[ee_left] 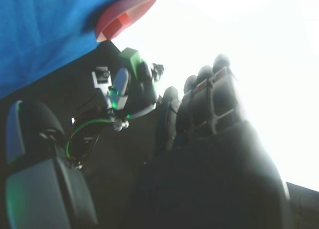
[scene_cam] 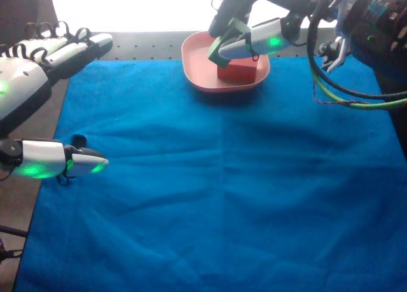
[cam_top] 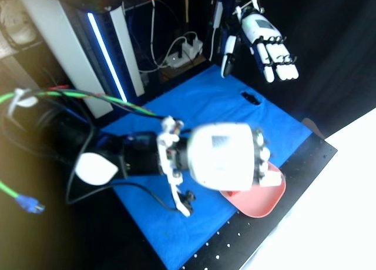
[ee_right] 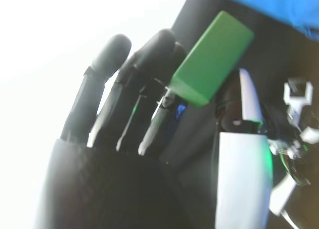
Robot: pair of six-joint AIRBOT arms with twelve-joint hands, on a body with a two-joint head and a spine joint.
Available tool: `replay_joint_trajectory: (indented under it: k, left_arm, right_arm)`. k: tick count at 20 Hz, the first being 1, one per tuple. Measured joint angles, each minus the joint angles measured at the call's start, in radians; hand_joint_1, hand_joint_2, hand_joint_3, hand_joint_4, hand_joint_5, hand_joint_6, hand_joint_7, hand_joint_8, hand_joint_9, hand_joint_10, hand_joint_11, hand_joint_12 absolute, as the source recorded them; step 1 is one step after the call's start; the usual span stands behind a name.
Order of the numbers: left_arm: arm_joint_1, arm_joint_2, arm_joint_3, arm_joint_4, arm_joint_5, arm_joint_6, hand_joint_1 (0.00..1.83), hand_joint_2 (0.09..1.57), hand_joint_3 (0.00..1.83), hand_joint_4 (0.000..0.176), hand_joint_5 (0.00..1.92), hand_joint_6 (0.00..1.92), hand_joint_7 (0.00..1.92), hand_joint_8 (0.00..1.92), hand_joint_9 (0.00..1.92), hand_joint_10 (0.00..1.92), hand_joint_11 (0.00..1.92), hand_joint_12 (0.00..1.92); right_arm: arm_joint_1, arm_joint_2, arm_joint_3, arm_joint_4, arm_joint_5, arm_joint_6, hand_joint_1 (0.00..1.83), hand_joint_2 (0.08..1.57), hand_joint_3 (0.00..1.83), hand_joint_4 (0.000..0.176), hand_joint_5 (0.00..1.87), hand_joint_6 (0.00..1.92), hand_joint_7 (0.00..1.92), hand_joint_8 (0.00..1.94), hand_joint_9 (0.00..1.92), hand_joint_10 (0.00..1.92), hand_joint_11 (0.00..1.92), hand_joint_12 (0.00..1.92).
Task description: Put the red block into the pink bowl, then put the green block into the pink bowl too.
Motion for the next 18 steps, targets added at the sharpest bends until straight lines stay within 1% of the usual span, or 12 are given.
replay_joint_trajectory:
  k: [2,3,5,8,9,10,11,12,14,15,16,18]
  left_arm:
    - [0.0,0.0,0.004,0.003,-0.001,-0.003,0.9,0.85,0.0,0.069,0.1,0.01,0.0,0.0,0.0,0.0,0.0,0.0]
    - [0.0,0.0,0.005,0.002,-0.002,-0.004,0.89,0.85,0.0,0.064,0.1,0.01,0.01,0.01,0.0,0.0,0.0,0.0]
    - [-0.001,-0.001,0.006,0.007,-0.002,-0.008,0.89,0.84,0.0,0.069,0.11,0.01,0.01,0.0,0.0,0.0,0.0,0.0]
    - [-0.011,-0.015,0.013,0.015,0.005,-0.011,0.9,0.84,0.0,0.065,0.1,0.0,0.01,0.0,0.0,0.0,0.0,0.0]
    - [-0.011,-0.022,0.019,0.018,0.003,-0.012,0.92,0.84,0.0,0.073,0.11,0.01,0.01,0.0,0.0,0.0,0.0,0.0]
    - [-0.011,-0.025,0.02,0.016,0.005,-0.013,0.92,0.84,0.0,0.073,0.11,0.01,0.01,0.0,0.0,0.0,0.0,0.0]
    - [-0.011,-0.025,0.02,0.016,0.01,-0.014,0.91,0.84,0.0,0.072,0.11,0.0,0.01,0.0,0.0,0.0,0.0,0.0]
    - [-0.012,-0.025,0.02,0.016,0.01,-0.014,0.91,0.84,0.0,0.07,0.11,0.01,0.02,0.0,0.0,0.0,0.0,0.0]
    - [-0.014,-0.026,0.021,0.014,0.011,-0.014,0.89,0.85,0.0,0.082,0.11,0.0,0.01,0.0,0.0,0.0,0.0,0.0]
    - [-0.014,-0.026,0.021,0.015,0.011,-0.015,0.91,0.86,0.0,0.068,0.1,0.0,0.01,0.0,0.0,0.0,0.0,0.0]
    - [-0.015,-0.026,0.021,0.015,0.011,-0.014,0.9,0.85,0.0,0.072,0.11,0.0,0.01,0.0,0.0,0.0,0.0,0.0]
    - [-0.016,-0.03,0.024,0.016,0.011,-0.015,0.91,0.85,0.0,0.062,0.11,0.0,0.01,0.0,0.0,0.0,0.0,0.0]
  right_arm:
    - [0.0,-0.026,0.031,0.002,-0.044,0.0,1.27,1.0,0.0,0.0,1.42,0.12,1.21,0.68,1.06,0.71,0.65,1.3]
    - [0.001,-0.043,0.048,0.02,-0.058,0.005,1.27,0.99,0.0,0.02,1.43,0.13,1.24,0.59,1.14,0.47,0.74,1.2]
    - [0.008,-0.058,0.062,0.024,-0.076,0.006,1.29,1.04,0.0,0.0,1.39,0.01,1.09,1.02,1.22,0.47,0.81,1.3]
    - [0.008,-0.068,0.063,0.026,-0.082,0.008,1.27,1.0,0.0,0.011,1.38,0.19,1.23,0.64,1.24,0.13,0.67,1.1]
    - [0.008,-0.069,0.063,0.025,-0.082,0.008,1.27,1.03,0.0,0.0,1.39,0.1,1.13,0.88,1.3,0.14,0.7,1.25]
    - [0.008,-0.07,0.063,0.025,-0.082,0.008,1.28,1.05,0.04,0.0,1.35,0.02,1.02,1.17,1.13,0.92,0.73,1.6]
    - [0.008,-0.071,0.064,0.025,-0.081,0.009,1.29,1.05,0.01,0.0,1.37,0.01,1.06,1.09,1.05,0.99,0.68,1.48]
    - [0.008,-0.072,0.065,0.019,-0.083,0.01,1.28,1.03,0.01,0.0,1.4,0.02,1.13,0.92,1.05,0.77,0.55,1.33]
    - [0.012,-0.079,0.065,0.016,-0.088,0.01,1.29,1.05,0.0,0.0,1.37,0.0,1.09,1.05,1.08,0.88,0.64,1.47]
    - [0.017,-0.082,0.065,0.01,-0.092,0.009,1.28,1.02,0.0,0.0,1.41,0.02,1.14,0.9,1.1,0.76,0.72,1.29]
    - [0.019,-0.086,0.065,0.007,-0.096,0.008,1.27,1.02,0.0,0.0,1.43,0.03,1.13,0.85,1.12,0.66,0.74,1.33]
    - [0.023,-0.098,0.072,-0.01,-0.111,0.004,1.29,1.03,0.0,0.0,1.39,0.0,1.14,0.94,1.12,0.88,0.75,1.52]
